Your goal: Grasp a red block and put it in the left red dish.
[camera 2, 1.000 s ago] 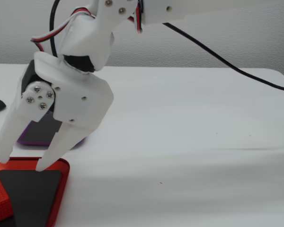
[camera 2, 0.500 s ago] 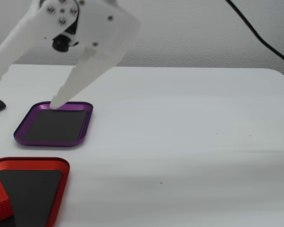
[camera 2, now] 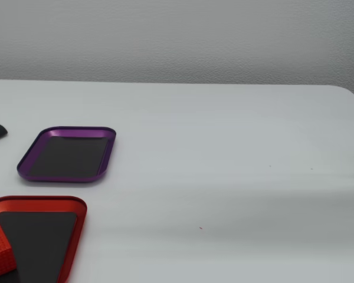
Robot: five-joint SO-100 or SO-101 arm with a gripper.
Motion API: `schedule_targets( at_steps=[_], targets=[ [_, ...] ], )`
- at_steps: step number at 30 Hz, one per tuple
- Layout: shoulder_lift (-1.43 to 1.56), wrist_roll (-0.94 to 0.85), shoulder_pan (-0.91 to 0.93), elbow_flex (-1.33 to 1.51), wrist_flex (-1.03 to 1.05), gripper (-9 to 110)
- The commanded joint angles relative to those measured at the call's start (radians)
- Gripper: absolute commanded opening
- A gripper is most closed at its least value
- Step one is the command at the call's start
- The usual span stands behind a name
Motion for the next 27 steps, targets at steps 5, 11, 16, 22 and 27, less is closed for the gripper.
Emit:
schedule_targets(
  at_steps=[5,11,16,22,27],
  targets=[
    [0.239,-0.008,0.11,0.247,0.02,24],
    [0.557,-0.011,0.115,0.71,-0.028,24],
    [0.816,-0.012,0.118,1.17,-0.314,24],
    [1.094,-0.012,0.12,1.634,-0.614,23],
    [1.29,0.0,0.12,1.848,-0.643,23]
  ],
)
